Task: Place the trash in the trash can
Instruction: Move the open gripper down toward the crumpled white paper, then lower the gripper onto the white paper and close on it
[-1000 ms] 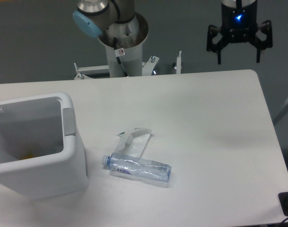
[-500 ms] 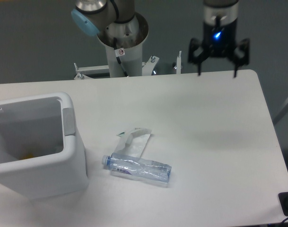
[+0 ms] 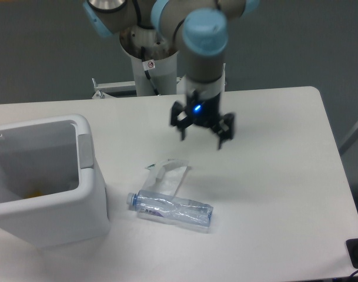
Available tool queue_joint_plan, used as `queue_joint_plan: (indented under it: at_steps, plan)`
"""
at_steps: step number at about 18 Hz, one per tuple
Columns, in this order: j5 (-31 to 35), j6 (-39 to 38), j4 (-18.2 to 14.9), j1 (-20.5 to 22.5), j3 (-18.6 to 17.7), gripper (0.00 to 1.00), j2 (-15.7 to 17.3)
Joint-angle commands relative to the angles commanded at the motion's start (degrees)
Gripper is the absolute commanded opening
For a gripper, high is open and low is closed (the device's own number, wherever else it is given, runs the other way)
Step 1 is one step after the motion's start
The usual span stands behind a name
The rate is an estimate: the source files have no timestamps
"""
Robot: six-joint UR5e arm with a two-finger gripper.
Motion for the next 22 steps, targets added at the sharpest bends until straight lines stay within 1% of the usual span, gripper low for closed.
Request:
queue_joint_plan:
  at_steps: [1, 3, 4, 6, 7, 9, 10, 12, 13, 14, 16, 17, 20, 22]
  plan:
    - [-1.9, 0.0, 0.0, -0.2, -0.2, 1.0, -0.9]
    - [-2.7, 0.0, 0.1, -1.0, -0.4, 1.0, -2.5]
    - [-2.7, -0.2, 0.3, -2.1, -0.5, 1.0, -4.2]
    - [-2.7, -0.4, 0.2, -2.4, -0.7, 1.0, -4.8]
    - [-2.7, -0.5, 1.7, -3.1, -1.8, 1.0, -6.3]
    - [-2.7, -0.5, 4.6, -3.3, -3.1, 1.0, -6.9]
    - [-2.5, -0.5, 5.2, -3.8, -3.6, 1.0, -7.3]
    - [-2.4, -0.5, 5.2, -3.8, -3.5, 1.0, -7.5]
    - [-2.2, -0.6, 4.9, -3.8, -3.2, 0.84, -7.7]
    - [-2.0, -1.5, 4.9, -3.8, -3.0, 0.62, -7.7]
    - [-1.8, -5.3, 5.1, -3.8, -2.6, 0.25, -7.8]
    - [-1.8, -5.6, 5.2, -3.8, -2.5, 0.17, -7.9]
    - [-1.6, -5.6, 4.8, -3.8, -2.3, 0.0, -7.7]
    - [-1.6, -5.5, 4.6, -3.7, -2.3, 0.0, -7.7]
